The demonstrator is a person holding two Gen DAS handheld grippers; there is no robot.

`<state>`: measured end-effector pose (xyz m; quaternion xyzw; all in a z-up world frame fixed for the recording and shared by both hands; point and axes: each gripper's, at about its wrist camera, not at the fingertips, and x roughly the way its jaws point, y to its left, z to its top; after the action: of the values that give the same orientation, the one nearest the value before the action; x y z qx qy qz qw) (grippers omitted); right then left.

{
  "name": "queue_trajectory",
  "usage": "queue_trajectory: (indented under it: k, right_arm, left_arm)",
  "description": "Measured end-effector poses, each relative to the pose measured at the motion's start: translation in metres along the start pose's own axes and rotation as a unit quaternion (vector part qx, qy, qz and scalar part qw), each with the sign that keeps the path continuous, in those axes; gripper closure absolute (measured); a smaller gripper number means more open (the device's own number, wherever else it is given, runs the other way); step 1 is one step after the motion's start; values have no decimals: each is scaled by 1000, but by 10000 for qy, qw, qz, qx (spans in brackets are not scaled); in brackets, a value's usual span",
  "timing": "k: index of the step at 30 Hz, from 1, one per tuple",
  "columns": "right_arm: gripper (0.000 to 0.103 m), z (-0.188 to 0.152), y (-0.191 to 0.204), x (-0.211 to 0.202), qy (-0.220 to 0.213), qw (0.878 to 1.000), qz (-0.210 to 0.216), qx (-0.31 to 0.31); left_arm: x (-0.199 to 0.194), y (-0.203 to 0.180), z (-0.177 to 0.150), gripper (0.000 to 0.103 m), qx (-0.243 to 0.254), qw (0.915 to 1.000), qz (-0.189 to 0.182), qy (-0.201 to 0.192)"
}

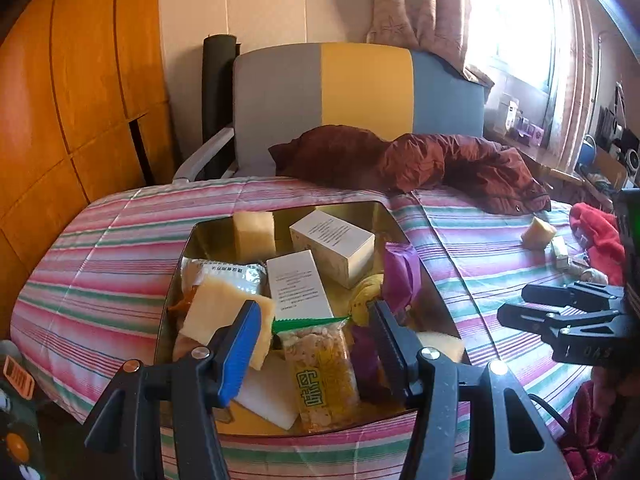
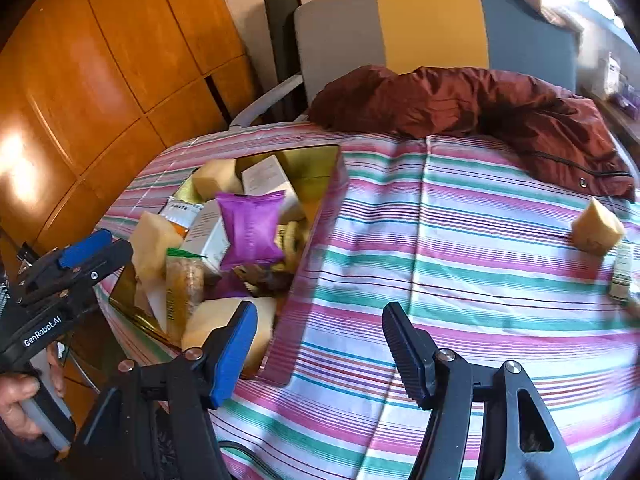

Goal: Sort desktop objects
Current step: 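Move both tools back toward the remaining items on the sheet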

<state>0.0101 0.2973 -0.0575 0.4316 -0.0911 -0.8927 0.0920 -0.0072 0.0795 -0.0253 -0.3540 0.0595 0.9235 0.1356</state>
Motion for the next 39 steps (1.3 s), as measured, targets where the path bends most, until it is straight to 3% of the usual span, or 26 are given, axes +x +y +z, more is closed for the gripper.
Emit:
queue_trajectory:
  k: [18, 22, 39]
  right_arm:
    - [33, 0, -52, -25, -206, 9977, -518, 384]
    - [26, 2, -69, -34, -275, 9961, -695, 477]
    - [25, -1, -146, -58, -313, 9862, -1270, 1015]
  left_arm:
    - [2, -53, 17, 46, 755, 9970, -133, -120]
    - [4, -65, 21, 46, 891, 9957, -207, -130]
    - [24, -116, 30, 46, 1391, 9885, -584, -22]
